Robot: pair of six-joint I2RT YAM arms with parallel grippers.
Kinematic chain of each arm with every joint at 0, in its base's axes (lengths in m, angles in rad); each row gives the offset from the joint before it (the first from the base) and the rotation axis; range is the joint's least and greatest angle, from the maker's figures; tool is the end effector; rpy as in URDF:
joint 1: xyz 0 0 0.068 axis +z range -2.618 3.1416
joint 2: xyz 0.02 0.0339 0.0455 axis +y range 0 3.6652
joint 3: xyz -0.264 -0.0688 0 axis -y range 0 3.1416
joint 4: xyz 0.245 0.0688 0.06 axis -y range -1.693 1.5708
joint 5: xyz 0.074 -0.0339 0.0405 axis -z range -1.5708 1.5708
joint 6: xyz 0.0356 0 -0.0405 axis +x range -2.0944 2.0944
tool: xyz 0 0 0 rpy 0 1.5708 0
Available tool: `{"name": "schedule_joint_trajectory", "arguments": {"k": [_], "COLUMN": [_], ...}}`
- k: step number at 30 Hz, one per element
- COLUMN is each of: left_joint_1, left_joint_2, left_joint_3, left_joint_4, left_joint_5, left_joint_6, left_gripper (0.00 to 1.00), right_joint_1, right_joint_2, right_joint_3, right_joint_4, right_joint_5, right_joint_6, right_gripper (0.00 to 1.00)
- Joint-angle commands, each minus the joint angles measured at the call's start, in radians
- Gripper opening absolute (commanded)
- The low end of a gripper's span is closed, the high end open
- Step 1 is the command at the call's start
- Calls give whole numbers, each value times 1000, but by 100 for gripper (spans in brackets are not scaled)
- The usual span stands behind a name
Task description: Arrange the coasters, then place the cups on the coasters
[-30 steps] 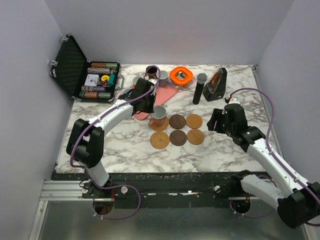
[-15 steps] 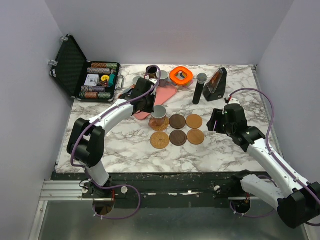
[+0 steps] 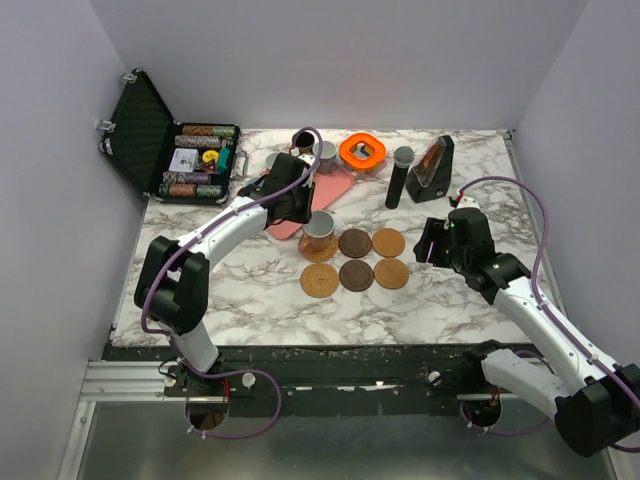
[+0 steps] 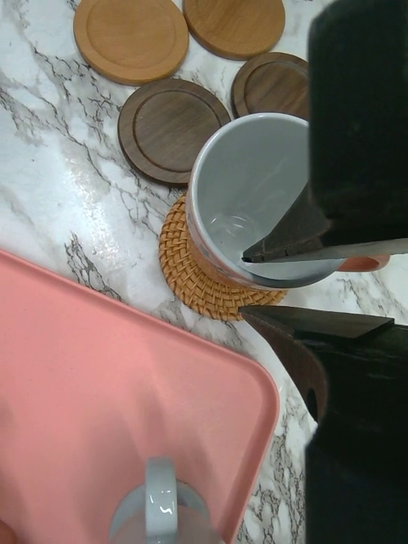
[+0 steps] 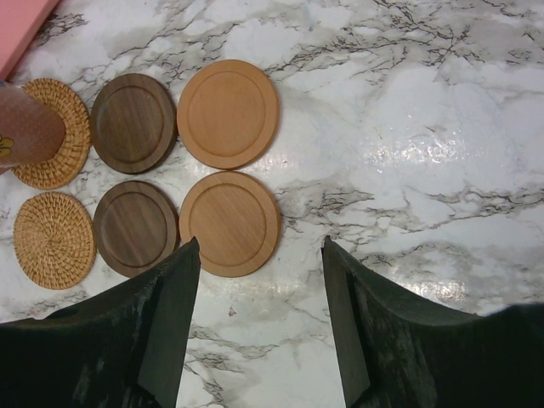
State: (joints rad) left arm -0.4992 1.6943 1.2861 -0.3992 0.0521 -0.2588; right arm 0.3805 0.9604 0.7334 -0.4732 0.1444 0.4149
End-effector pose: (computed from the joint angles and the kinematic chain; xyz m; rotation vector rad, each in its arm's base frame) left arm 0.3301 -0.1821 0.2542 0.3151 2.3977 -0.4177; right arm 0.1917 0.0712 0.2628 0.1156 2.2724 0.2579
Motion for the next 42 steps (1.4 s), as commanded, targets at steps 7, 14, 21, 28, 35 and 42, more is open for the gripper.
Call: {"name": "schedule_joint_trajectory", "arguments": {"k": [7,14,21,28,35,42], "left_joint_1": [-2,-2,27,174,301,350], "left_joint_2": [-18,-70,-199,-269,-193,-72], "left_joint_3": [21,-10,-90,-148,-117,-70], "left_joint_4": [13,48,140,194,211,209], "left_joint_5": [-38,-103,-250,-318,-252,-172], "left_joint_6": [1,6,1,-74,-103,-140], "left_gripper": [48,80,96,99,97,88], "right_joint_1": [6,5,5,5,5,5], "right_joint_2": [3,-14,-14,-29,-23,-11], "right_joint_3": [-17,-20,-20,-37,-48,-42], "right_joint_4": [-10,-5,-2,11,36,45], "right_joint_5": [12,18,23,21,3,-9], "right_joint_6": [2,4,-1,5,7,4], "right_gripper": [68,68,69,68,68,68]}}
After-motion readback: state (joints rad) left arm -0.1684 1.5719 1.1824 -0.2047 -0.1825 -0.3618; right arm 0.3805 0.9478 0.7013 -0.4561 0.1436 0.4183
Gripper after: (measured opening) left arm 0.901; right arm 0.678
